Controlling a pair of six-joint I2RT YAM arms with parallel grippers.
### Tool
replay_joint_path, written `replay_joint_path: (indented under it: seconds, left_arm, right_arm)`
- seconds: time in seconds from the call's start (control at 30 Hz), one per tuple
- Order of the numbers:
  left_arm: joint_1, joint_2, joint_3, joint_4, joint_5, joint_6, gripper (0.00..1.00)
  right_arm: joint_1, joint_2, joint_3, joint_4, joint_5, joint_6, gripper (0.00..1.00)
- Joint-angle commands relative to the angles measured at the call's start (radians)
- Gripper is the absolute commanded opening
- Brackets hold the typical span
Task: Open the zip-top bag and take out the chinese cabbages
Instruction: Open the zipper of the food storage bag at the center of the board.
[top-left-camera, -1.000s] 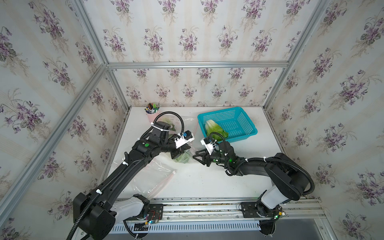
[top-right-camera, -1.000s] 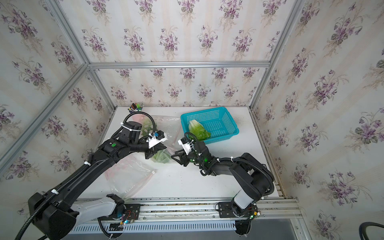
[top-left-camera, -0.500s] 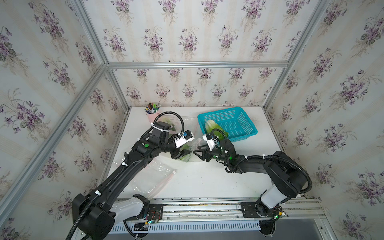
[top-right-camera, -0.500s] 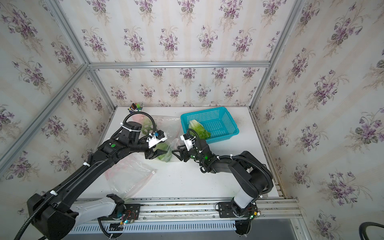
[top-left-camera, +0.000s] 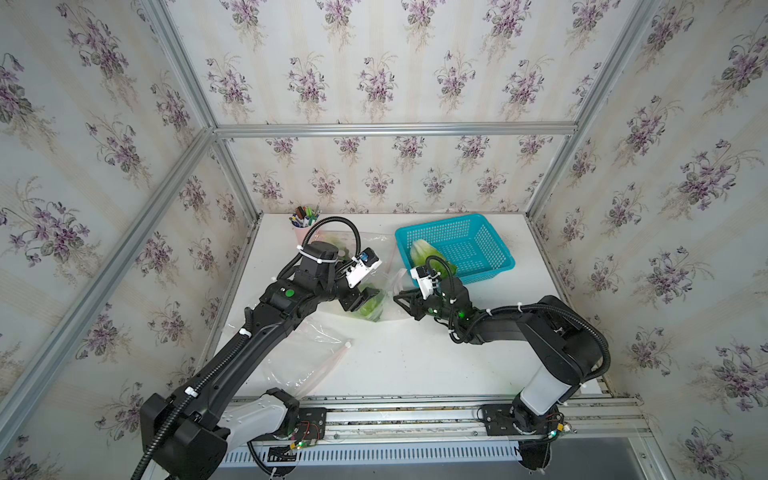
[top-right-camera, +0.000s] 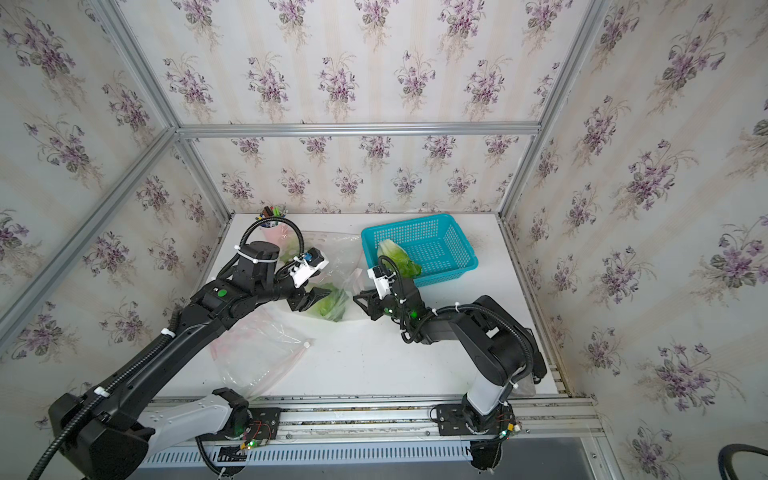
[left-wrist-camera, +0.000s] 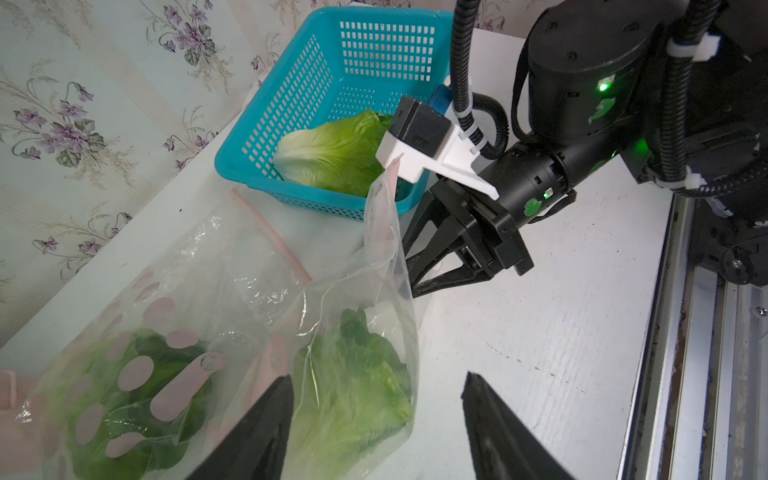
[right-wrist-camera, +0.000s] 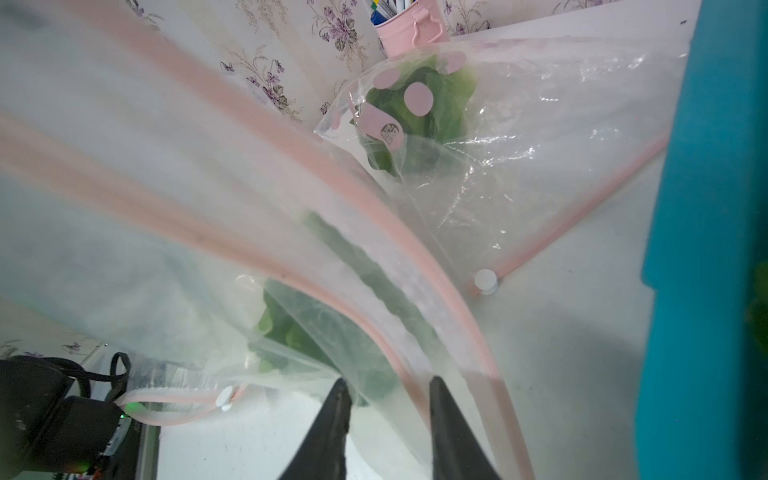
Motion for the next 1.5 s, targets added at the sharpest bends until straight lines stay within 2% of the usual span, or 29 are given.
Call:
replay_joint_path:
  seconds: [0.0, 0.2, 0.27, 0.5, 0.53, 0.63, 0.7, 0.77, 0.87, 1.07, 1.33, 1.47]
  left_arm:
    - [0.001, -0.004, -0.01, 0.023, -0.022, -0.044, 0.66]
    - [0.001, 0.0, -0.012, 0.023, -0.025, -0.046, 0.66]
    - [0.0, 0.005, -0.012, 0.023, -0.025, -0.05, 0.66]
    - [0.0, 0.022, -0.011, 0.023, -0.019, -0.059, 0.65]
    - [0.001, 0.022, -0.01, 0.023, -0.019, -0.06, 0.65]
    - [0.0, 0.027, -0.01, 0.024, -0.011, -0.059, 0.65]
    - [-0.001, 0.03, -0.01, 0.025, -0.005, -0.061, 0.65]
    - [-0.001, 0.032, -0.013, 0.025, 0.002, -0.06, 0.65]
    - [-0.001, 0.03, -0.013, 0.024, 0.008, -0.06, 0.65]
    - [-0.001, 0.031, -0.015, 0.024, 0.012, -0.06, 0.65]
    - [-0.001, 0.035, -0.017, 0.024, 0.014, -0.057, 0.64]
    - [-0.001, 0.035, -0.018, 0.024, 0.014, -0.056, 0.64]
  right_arm:
    - [-0.005, 0.01, 0.007, 0.016, 0.033, -0.03, 0.22]
    - [-0.007, 0.0, -0.005, 0.046, 0.002, -0.027, 0.08]
    - [-0.006, -0.007, -0.014, 0.051, -0.004, -0.027, 0.0]
    - [-0.006, -0.066, -0.078, 0.074, -0.052, -0.037, 0.0]
    - [-0.007, -0.078, -0.093, 0.079, -0.046, -0.043, 0.06]
    - [-0.006, -0.095, -0.107, 0.082, -0.046, -0.086, 0.4]
    - [-0.008, -0.095, -0.096, 0.062, -0.049, -0.111, 0.5]
    - [-0.014, -0.09, -0.077, 0.04, -0.052, -0.128, 0.55]
    - [-0.03, -0.072, -0.048, 0.027, -0.095, -0.131, 0.59]
    - [-0.031, -0.056, -0.018, 0.02, -0.073, -0.146, 0.6]
    - [-0.031, -0.045, 0.021, -0.027, -0.043, -0.183, 0.49]
    - [-0.031, -0.07, -0.031, 0.043, 0.007, -0.2, 0.52]
